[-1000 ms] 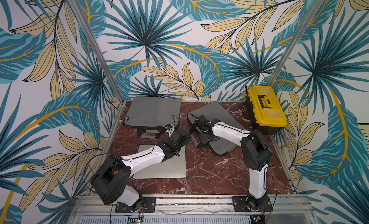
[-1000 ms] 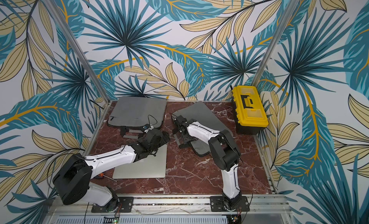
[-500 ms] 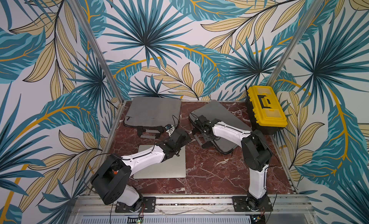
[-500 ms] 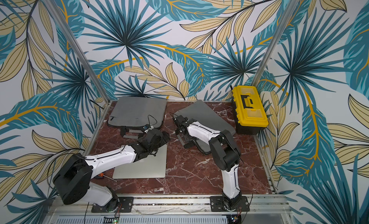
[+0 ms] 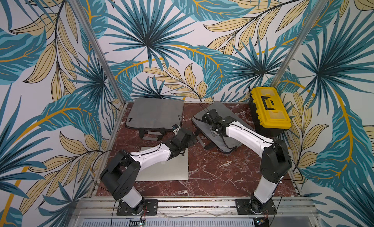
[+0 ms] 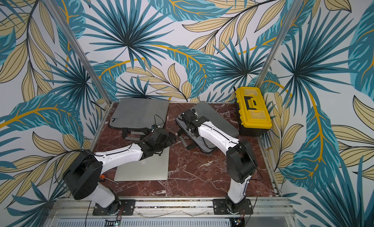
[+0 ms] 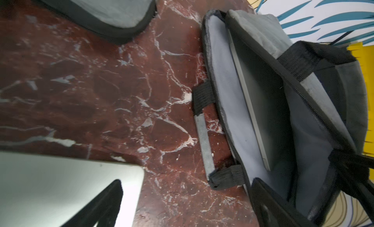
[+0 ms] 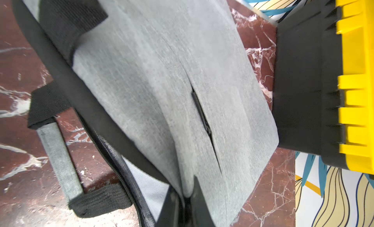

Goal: Open the zippered laptop bag and take out the laptop
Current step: Open the bag flap on the zippered laptop bag, then take out the laptop from the zippered laptop bag.

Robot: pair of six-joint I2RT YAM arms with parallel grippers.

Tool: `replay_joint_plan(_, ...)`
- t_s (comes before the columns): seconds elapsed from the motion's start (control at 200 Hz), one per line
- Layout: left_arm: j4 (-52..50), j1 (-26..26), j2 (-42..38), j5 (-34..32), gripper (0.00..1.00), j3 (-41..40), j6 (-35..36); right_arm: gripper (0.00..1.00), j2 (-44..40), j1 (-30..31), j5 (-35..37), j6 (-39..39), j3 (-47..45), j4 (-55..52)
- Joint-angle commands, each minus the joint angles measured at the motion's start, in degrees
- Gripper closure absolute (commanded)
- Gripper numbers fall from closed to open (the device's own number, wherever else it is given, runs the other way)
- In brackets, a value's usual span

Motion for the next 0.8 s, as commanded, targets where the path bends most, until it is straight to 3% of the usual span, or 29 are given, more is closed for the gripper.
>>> replay_joint_plan(0.0,5.1,0.6,2.1,5.1,0.0,3.4,1.2,1.0,-3.9,0.1,-1.8,-0.7,1.2,3.0)
replay_joint_plan(0.23,11.6,0.7,7.8,14.9,0.0,7.7,-0.8,1.0,-7.2,-0.2,-5.7,-0.1,1.1,4.7)
replay_joint_plan(0.511,21.2,0.9,16.0,22.9,0.27,10.6,-4.6,1.0,-8.9,-0.3,-8.4,1.4,0.6,5.4)
replay_joint_plan(0.796,26.1,1.3,23.2,25.5,0.41,14.3,-5.9,1.0,-10.0,-0.4,-10.2,2.4,-0.1,6.3)
